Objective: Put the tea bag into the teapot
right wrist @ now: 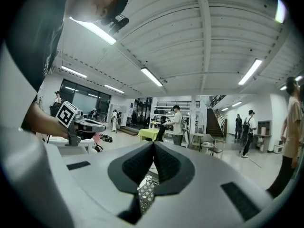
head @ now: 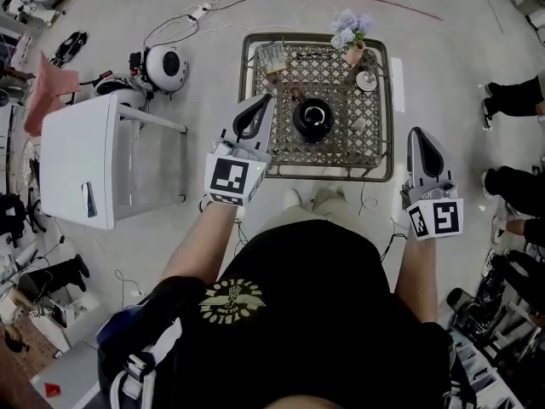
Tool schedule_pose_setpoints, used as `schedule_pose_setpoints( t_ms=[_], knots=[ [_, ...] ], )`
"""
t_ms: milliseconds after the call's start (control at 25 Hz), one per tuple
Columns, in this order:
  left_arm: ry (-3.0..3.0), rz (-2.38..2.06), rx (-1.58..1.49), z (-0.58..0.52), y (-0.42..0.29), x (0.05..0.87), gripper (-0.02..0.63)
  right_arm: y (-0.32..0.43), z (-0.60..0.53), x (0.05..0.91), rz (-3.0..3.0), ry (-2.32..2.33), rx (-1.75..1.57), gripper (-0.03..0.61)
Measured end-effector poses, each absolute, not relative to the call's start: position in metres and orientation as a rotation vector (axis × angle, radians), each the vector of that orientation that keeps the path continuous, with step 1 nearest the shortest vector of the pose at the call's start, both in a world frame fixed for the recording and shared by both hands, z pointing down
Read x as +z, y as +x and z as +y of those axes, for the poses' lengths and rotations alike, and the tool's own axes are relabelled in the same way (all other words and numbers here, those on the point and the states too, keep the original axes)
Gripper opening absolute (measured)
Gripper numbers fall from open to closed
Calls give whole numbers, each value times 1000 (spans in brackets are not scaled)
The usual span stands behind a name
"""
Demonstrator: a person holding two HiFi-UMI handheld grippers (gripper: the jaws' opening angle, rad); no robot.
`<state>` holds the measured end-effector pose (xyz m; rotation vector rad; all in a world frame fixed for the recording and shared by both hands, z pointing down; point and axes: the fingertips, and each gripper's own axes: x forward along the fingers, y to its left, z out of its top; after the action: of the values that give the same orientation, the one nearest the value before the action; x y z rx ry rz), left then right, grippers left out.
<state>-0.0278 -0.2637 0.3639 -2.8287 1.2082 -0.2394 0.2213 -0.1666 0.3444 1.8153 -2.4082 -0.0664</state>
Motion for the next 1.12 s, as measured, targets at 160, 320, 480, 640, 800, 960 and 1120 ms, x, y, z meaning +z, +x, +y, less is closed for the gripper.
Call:
schedule_pose_setpoints(
  t_ms=[160,320,480,640,800,960,1120],
  knots=[
    [-2834,1222,-276,-277,-12,372,-5,231,-189,358,-2405,1754,-58,9],
    [-2835,1220,-293,-290,6,377,-5,242,-213,372,-2420,1705,-24,9],
    [-2851,1247,-293,-311,14,389,-5,250,-233,398,-2424,1656,32,9],
    [-2865,1257,-331,-329,28,409,-5,261,-253,445,-2418,1606,122,9],
    [-2893,1281,-382,-336,37,437,-5,269,-269,498,-2373,1554,238,9],
    [-2914,1321,-451,-338,45,464,-5,274,-278,542,-2314,1498,321,9],
    [-2941,1346,-496,-338,48,487,-5,277,-284,600,-2252,1425,448,11]
  ],
)
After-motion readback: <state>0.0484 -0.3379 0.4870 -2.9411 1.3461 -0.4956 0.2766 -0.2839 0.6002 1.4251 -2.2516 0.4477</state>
